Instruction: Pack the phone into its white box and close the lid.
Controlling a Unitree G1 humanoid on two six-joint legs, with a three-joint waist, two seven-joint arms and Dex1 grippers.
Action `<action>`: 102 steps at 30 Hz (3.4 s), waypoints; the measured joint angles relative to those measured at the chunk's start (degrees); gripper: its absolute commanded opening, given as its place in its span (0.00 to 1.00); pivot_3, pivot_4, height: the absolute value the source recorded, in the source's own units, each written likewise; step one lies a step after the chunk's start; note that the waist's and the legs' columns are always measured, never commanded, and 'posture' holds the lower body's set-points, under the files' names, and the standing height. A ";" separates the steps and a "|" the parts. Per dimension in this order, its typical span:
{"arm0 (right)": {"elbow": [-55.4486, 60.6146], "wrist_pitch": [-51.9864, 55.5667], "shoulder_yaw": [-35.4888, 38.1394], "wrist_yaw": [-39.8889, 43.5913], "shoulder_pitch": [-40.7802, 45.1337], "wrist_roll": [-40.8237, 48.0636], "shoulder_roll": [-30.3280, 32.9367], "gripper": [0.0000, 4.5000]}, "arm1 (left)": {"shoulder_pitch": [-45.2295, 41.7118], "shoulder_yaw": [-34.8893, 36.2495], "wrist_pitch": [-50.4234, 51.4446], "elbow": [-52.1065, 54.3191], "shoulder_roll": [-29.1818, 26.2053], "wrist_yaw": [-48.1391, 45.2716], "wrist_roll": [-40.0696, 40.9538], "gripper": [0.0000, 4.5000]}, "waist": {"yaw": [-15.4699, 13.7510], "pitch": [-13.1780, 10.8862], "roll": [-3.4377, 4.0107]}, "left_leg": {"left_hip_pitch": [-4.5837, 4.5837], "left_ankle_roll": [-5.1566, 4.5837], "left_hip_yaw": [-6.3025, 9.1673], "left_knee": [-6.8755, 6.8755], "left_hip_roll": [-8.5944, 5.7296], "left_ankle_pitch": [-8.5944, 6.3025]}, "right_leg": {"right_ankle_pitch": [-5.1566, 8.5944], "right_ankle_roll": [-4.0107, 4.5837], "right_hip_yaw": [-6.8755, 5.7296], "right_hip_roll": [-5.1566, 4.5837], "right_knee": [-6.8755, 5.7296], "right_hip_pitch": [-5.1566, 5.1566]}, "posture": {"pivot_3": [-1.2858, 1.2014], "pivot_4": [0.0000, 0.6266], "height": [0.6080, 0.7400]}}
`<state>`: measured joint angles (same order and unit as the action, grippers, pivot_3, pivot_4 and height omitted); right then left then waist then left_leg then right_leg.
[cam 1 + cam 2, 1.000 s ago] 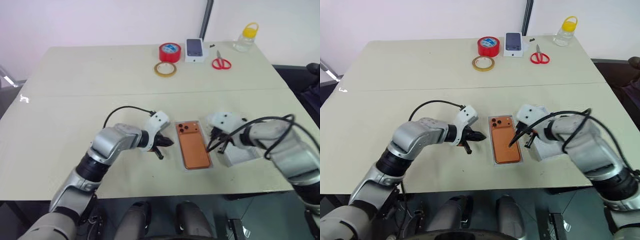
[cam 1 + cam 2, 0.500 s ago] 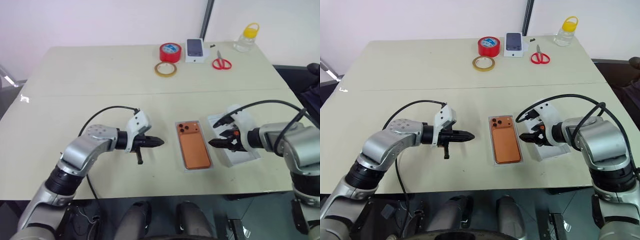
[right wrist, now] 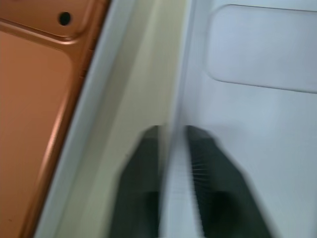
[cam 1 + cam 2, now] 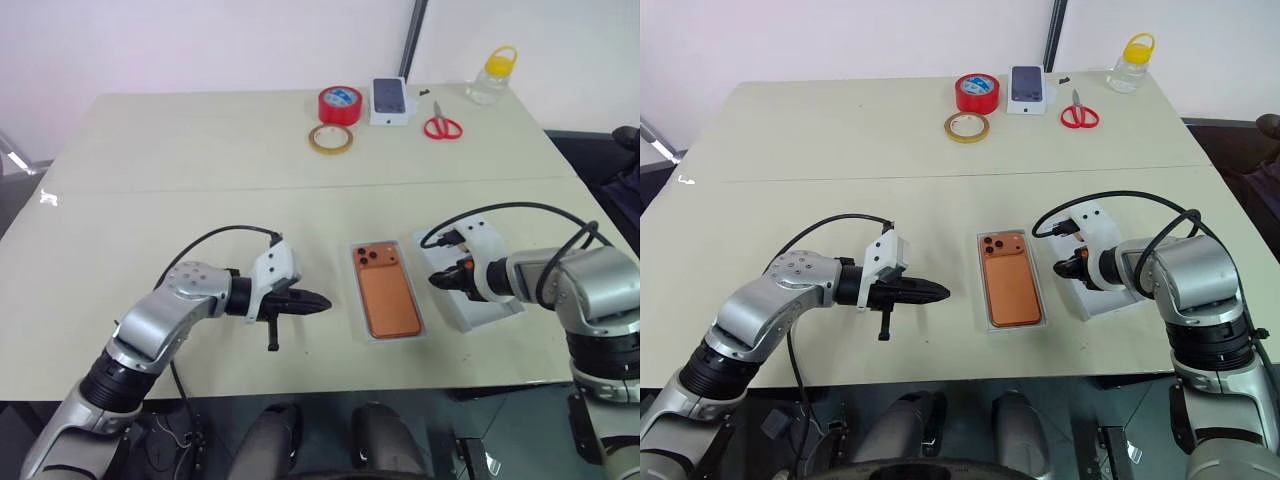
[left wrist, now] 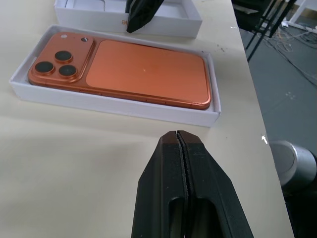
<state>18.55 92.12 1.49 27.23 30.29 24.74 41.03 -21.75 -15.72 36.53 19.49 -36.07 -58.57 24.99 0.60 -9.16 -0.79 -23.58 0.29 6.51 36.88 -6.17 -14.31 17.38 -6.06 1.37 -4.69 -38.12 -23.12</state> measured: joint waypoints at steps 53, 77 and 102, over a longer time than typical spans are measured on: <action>-8.83 -18.02 -1.82 -48.61 7.45 65.18 12.38 0.48 | -6.71 -3.90 0.29 -10.49 12.25 7.81 -3.79 0.00 | 0.31 -0.14 0.30 | -0.02 -0.27 -0.15 0.12 0.07 -0.12 | 0.01 -0.02 0.03 0.08 -0.01 0.04 | 0.52 0.24 1.00; 10.52 -25.09 -18.86 -7.65 2.26 16.31 16.70 0.01 | -8.72 -1.29 -0.97 -20.66 9.44 11.99 -12.06 0.00 | -0.10 -0.17 0.27 | -0.09 -0.23 -0.10 0.16 0.01 -0.12 | 0.01 -0.04 0.02 0.00 0.00 -0.04 | 0.52 0.24 1.00; 13.98 -21.15 -15.09 0.95 -2.08 7.58 15.83 0.01 | -8.55 -5.80 3.59 -11.86 12.68 4.04 -10.56 0.00 | 0.00 -0.17 0.27 | -0.12 -0.22 -0.08 0.18 0.01 -0.11 | 0.01 -0.04 0.01 0.01 -0.02 -0.07 | 0.52 0.24 1.00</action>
<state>32.54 70.97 -13.60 28.18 28.20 32.32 56.86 -30.31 -21.52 40.11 7.63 -23.40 -54.53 14.43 0.60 -9.33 -0.52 -23.69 0.08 6.43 37.07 -6.16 -14.42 17.39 -6.09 1.38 -4.67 -38.14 -23.19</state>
